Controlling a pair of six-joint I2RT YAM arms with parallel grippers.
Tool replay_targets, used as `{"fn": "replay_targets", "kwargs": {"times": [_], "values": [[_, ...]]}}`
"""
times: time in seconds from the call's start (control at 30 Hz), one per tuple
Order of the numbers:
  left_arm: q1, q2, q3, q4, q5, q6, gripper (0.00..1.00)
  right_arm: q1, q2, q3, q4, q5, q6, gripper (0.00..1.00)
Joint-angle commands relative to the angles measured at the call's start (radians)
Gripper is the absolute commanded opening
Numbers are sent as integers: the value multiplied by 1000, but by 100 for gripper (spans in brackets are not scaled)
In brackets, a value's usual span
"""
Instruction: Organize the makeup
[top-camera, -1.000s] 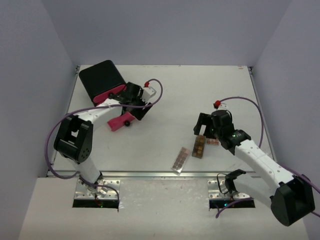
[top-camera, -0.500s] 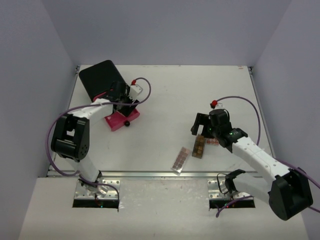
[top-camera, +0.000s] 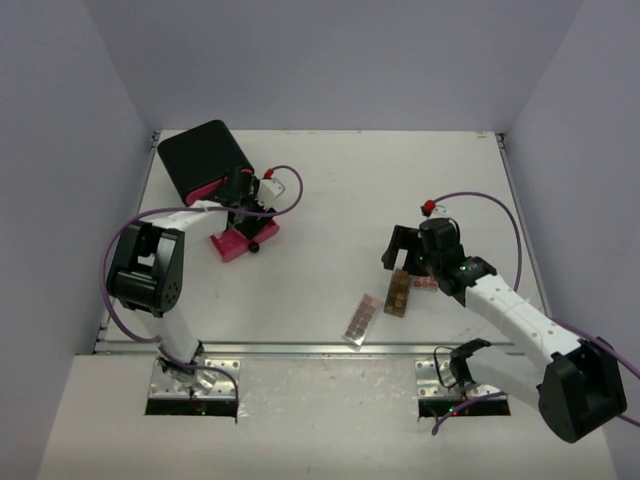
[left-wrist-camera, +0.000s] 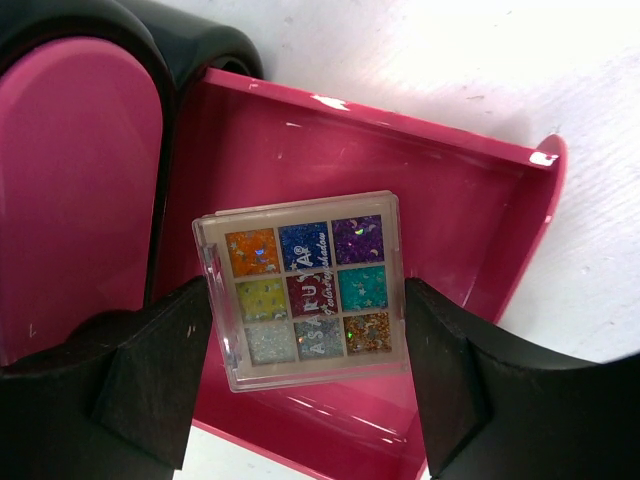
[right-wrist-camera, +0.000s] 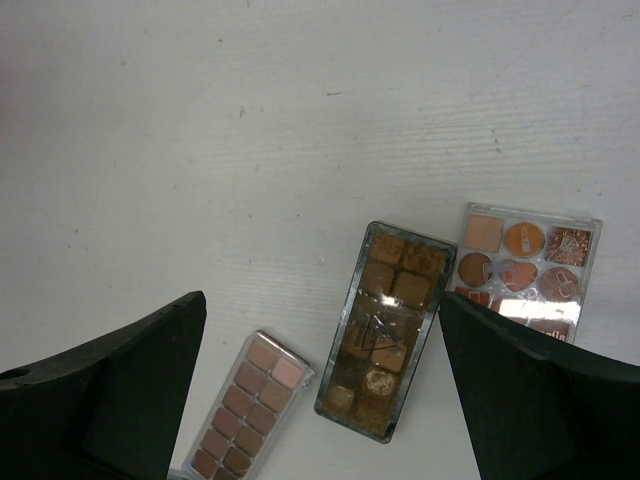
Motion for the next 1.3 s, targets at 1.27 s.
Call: {"fn": "replay_targets", "kwargs": {"times": [1.27], "values": [[5, -122, 433, -173, 26, -182, 93, 17, 364, -31, -22, 42, 132, 82]]}}
